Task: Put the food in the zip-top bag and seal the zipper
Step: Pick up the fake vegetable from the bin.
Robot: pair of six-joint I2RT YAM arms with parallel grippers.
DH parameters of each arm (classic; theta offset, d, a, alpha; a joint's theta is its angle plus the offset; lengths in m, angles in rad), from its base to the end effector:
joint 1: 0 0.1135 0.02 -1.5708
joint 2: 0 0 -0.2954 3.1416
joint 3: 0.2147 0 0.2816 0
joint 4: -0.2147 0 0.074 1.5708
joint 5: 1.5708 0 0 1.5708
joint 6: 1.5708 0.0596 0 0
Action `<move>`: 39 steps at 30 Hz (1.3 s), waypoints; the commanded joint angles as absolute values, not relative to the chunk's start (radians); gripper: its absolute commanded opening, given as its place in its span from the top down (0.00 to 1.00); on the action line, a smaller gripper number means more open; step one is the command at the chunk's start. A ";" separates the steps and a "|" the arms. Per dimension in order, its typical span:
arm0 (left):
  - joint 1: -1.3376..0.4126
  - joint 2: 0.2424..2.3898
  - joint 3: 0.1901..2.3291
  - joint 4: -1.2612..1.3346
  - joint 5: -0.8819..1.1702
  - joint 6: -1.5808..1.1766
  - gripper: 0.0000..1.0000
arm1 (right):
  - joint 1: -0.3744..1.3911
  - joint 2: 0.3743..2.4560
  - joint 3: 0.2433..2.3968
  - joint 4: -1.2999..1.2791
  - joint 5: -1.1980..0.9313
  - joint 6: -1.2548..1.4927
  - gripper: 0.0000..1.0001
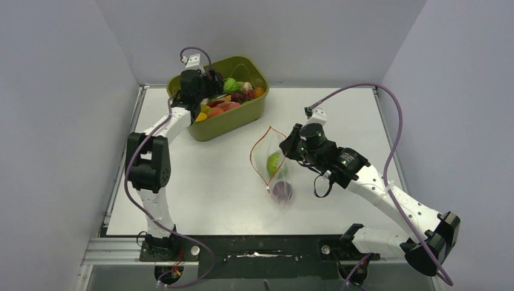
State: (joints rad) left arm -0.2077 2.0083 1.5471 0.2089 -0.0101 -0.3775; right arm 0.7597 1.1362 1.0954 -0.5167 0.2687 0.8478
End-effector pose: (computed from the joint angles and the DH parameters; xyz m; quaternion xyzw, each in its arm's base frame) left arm 0.5360 -0.1123 0.2790 -0.0701 0.7873 -0.1729 0.5876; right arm 0.2172 0.1845 0.3606 0.1031 0.8628 0.2649 0.4181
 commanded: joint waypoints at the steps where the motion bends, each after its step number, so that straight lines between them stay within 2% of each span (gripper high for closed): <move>1: -0.202 1.860 1.496 0.200 0.039 -0.403 0.70 | 0.755 1.100 1.107 -0.454 0.271 0.859 1.00; 20: -0.217 1.425 1.211 -0.014 0.461 -0.538 0.71 | 0.754 1.137 1.112 -0.429 0.249 0.897 1.00; 25: -0.230 1.300 1.034 0.060 0.615 -0.614 0.71 | 0.754 1.138 1.099 -0.375 0.235 0.898 1.00; 31: -0.271 1.169 0.941 -0.004 0.654 -0.641 0.71 | 0.751 1.154 1.101 -0.358 0.229 0.907 1.00; 39: -0.371 1.044 0.876 0.040 0.655 -0.745 0.71 | 0.753 1.189 1.130 -0.357 0.214 0.896 1.00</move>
State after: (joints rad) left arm -0.3187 1.1114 0.8783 -0.0177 0.6182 -0.6739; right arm 0.7586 1.1812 1.0954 -0.4324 0.2222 0.8978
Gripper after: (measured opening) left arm 0.681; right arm 0.032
